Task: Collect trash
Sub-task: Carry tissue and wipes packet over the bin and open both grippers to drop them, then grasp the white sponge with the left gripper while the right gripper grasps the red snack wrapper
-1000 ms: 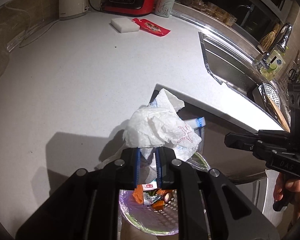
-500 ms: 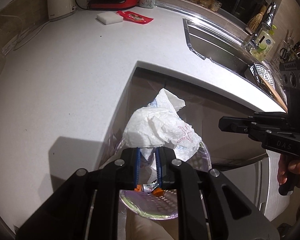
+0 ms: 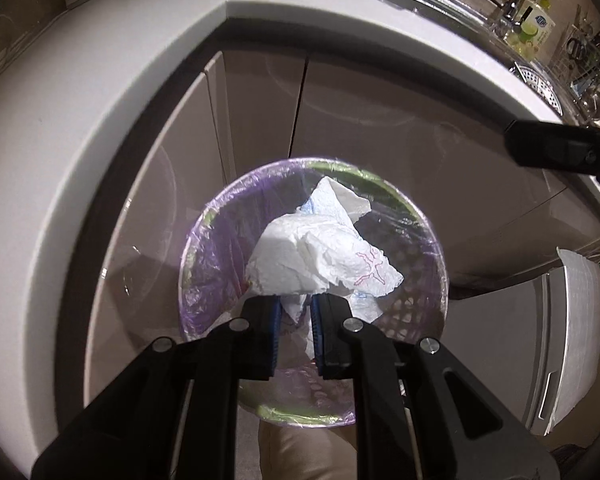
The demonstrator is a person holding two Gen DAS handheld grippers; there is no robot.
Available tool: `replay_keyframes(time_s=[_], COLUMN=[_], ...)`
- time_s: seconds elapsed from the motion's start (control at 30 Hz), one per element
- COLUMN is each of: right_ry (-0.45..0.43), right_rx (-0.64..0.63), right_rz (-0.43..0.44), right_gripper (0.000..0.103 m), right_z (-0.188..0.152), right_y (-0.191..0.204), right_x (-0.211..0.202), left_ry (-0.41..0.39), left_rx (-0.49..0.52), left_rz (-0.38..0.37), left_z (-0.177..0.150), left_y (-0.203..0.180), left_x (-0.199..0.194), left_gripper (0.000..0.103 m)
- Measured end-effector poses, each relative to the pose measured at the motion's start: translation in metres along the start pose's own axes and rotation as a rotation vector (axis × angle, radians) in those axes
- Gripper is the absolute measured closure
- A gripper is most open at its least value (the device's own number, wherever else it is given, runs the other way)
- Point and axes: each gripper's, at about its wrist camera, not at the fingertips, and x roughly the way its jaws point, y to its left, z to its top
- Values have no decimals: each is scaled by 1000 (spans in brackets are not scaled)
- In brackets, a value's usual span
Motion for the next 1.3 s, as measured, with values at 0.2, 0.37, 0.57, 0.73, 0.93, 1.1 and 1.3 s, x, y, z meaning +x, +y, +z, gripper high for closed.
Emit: replay_keyframes(time_s=[0.2, 0.37, 0.57, 0.73, 0.93, 1.1, 1.3], right_ry=[28, 46, 57, 56, -11, -92, -158], right_rx=[16, 21, 24, 22, 0, -10, -14], right_rz=[-13, -16, -21, -25, -55, -91, -133], right_gripper=[102, 102, 102, 102, 99, 99, 99], right_z=[-11, -17, -19, -17, 13, 63, 140], right_y=[-7, -8, -9, -9, -9, -19, -43], right_x=[8, 14, 19, 21, 4, -6, -1], left_ry=[65, 46, 6, -40, -149, -242, -302], left_rx=[2, 11, 38, 53, 45, 54, 26], left_rz=[-1, 12, 30, 32, 38, 81, 122], left_z=[-9, -8, -2, 6, 41, 95, 174], left_y=[-4, -8, -14, -14, -6, 13, 53], left_x=[27, 20, 3, -16, -56, -81, -89], left_gripper=[89, 49, 34, 33, 24, 22, 19])
